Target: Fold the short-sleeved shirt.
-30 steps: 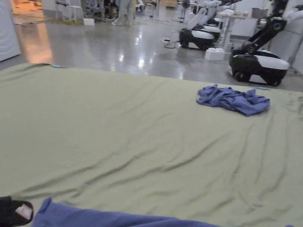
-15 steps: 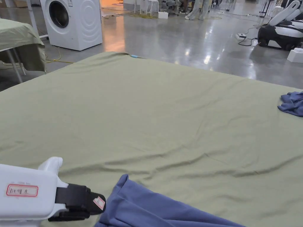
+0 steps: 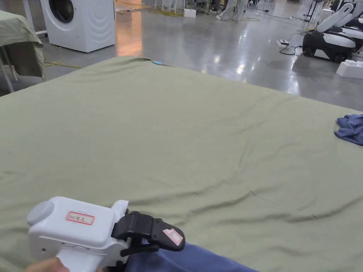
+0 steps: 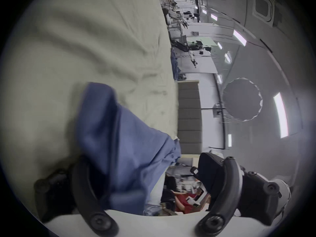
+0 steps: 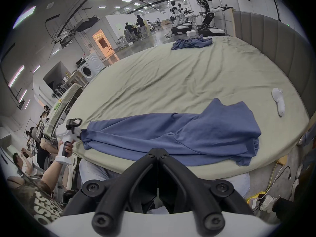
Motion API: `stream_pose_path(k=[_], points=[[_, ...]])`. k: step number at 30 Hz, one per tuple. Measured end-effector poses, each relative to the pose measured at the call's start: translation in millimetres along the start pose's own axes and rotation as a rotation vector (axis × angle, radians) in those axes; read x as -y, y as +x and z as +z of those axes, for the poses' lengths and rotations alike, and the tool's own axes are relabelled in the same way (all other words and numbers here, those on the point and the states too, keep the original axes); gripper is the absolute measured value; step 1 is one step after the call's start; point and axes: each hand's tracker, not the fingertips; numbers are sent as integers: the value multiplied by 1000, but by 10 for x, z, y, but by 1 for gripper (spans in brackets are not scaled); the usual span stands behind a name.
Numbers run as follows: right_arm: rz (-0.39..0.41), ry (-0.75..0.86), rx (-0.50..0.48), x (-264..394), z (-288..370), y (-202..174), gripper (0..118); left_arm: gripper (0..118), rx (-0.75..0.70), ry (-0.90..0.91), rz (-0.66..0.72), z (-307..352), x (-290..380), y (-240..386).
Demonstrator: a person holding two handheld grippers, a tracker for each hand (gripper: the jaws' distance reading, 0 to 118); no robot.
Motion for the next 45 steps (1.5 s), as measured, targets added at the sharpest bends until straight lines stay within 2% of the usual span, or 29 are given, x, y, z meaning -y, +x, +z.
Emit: stream_pose_path(k=[1,2,3,4,6,9,15,16,18,19,22,25,28,32,34,38,41,42,43,44,45], points=[[8,-1,-5,-20,-8,-33,3,75,11,22,25,-64,18,-23],[14,-2,-10,-29,-8,-59,3,75,-25,36,70,-149,29,-55],[17,-2,-17,-39,-6,-75,3,32,-95,31,101,-212,41,-77],[19,0,-29,-48,3,-88,3,7,-152,14,95,-278,66,-88],[21,5,-42,-55,27,-105,3,7,-100,44,37,-147,79,-46],[22,14,-35,-59,65,-106,3,7,-12,55,121,39,204,77],[7,38,-52,0,122,-39,3,7,-114,93,90,123,474,678],[4,40,-62,17,127,-20,3,7,-147,104,55,97,490,840],[2,45,-69,57,157,10,3,7,-225,102,-104,134,541,1177],[2,48,-74,76,186,33,3,7,-207,153,-143,230,574,1296],[0,63,-86,88,269,120,3,7,-133,239,-100,589,578,1411],[-7,99,-99,62,314,196,3,7,-299,404,-97,1007,513,1346],[-20,112,-107,40,308,257,3,7,-371,434,-13,1106,469,1262],[-35,107,-98,67,249,268,3,7,-300,277,-56,620,525,1325],[-44,89,-118,96,223,261,3,7,-250,168,-65,128,592,1443],[-48,73,-136,170,200,255,3,7,-215,-7,-176,-884,568,1500],[-68,64,-135,239,213,299,3,7,-246,-102,-140,-1588,573,1304],[-76,64,-132,261,220,317,3,9,-283,-126,-157,-1791,601,1235],[-87,65,-124,284,231,338,3,20,-337,-134,-187,-1993,683,1180],[-101,73,-111,316,243,364,3,37,-418,-127,-261,-2203,789,1141],[-116,81,-102,338,247,380,3,73,-439,-143,-312,-2283,843,1111]])
